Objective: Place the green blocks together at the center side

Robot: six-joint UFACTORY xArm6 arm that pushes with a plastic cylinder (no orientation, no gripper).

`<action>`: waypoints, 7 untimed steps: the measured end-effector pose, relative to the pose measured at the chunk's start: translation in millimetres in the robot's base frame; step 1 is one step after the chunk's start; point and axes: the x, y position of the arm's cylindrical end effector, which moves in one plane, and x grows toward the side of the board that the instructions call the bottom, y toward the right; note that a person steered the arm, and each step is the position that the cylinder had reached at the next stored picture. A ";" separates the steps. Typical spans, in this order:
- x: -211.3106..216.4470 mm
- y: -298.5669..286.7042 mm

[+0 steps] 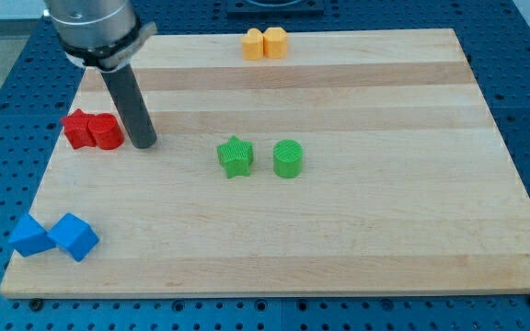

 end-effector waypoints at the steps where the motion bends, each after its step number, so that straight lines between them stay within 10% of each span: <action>1: 15.8 25.3; 7: 32.5 173.9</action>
